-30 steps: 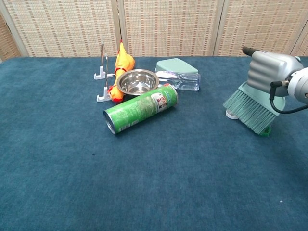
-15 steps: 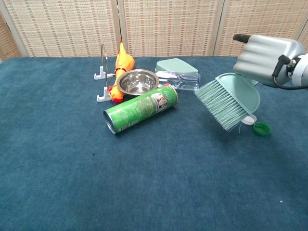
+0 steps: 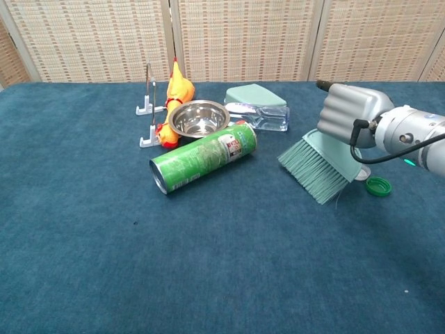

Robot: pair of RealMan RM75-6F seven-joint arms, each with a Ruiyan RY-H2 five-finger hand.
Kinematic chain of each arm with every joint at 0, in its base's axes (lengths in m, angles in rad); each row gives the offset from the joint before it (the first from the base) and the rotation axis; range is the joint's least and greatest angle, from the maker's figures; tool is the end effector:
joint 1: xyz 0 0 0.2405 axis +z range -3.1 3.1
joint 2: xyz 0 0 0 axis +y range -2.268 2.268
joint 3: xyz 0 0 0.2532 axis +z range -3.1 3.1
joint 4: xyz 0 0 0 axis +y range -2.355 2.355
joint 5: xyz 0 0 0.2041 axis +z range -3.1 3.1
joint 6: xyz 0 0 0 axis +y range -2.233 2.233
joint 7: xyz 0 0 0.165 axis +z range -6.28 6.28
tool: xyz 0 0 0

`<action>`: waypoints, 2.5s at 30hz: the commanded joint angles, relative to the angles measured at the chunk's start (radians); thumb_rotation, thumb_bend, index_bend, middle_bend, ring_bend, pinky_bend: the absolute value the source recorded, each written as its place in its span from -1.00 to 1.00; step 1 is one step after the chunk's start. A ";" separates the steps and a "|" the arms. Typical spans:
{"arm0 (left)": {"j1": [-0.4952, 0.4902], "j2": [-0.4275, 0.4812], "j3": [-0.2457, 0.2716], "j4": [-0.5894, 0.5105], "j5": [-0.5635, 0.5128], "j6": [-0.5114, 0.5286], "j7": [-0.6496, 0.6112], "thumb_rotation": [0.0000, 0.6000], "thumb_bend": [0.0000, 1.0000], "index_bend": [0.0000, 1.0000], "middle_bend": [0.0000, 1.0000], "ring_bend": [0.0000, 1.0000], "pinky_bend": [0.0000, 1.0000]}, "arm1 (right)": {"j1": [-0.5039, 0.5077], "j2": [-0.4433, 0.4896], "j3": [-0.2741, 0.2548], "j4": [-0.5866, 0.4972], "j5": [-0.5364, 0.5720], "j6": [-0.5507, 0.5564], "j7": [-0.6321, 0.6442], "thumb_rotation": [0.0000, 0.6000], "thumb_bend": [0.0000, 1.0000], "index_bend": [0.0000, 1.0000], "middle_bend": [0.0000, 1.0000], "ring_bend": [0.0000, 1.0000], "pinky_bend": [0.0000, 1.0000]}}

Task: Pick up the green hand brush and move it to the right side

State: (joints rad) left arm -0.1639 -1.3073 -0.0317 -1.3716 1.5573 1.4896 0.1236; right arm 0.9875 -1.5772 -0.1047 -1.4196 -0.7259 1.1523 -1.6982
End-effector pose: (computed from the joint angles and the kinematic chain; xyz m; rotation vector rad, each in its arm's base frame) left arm -0.3096 0.2246 0.1180 -1.5224 -0.6991 -0.8506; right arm -0.1613 -0.3774 -0.0223 1.9104 0.3804 -0.1566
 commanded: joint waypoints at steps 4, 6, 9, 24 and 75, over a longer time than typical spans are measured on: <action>0.005 -0.003 0.002 0.009 -0.004 0.001 0.000 1.00 -0.10 -1.00 -1.00 -1.00 -0.89 | -0.003 -0.020 -0.012 0.086 0.058 -0.025 -0.039 1.00 -0.37 0.92 0.59 -0.10 -1.00; 0.004 -0.005 0.001 0.011 -0.007 -0.003 0.002 1.00 -0.10 -1.00 -1.00 -1.00 -0.89 | -0.007 -0.020 -0.026 0.112 0.068 -0.031 -0.053 1.00 -0.37 0.92 0.59 -0.10 -1.00; 0.003 -0.008 0.001 0.014 -0.011 -0.008 0.008 1.00 -0.10 -1.00 -1.00 -1.00 -0.89 | -0.014 -0.016 -0.042 0.138 0.078 -0.035 -0.067 1.00 -0.37 0.92 0.59 -0.10 -1.00; -0.012 -0.029 -0.001 0.029 -0.029 -0.048 0.038 1.00 -0.10 -1.00 -1.00 -1.00 -0.89 | -0.081 0.016 -0.115 0.283 0.087 -0.018 -0.140 1.00 -0.37 0.92 0.59 -0.10 -1.00; -0.020 -0.052 0.023 0.022 -0.002 -0.056 0.089 1.00 -0.10 -1.00 -1.00 -1.00 -0.89 | -0.255 0.184 -0.088 0.206 -0.312 -0.069 0.119 1.00 -0.37 0.92 0.60 -0.09 -1.00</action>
State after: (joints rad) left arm -0.1829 -1.3583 -0.0088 -1.3496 1.5560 1.4344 0.2121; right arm 0.7306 -1.3845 -0.2022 -1.2316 -1.0447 1.0890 -1.5648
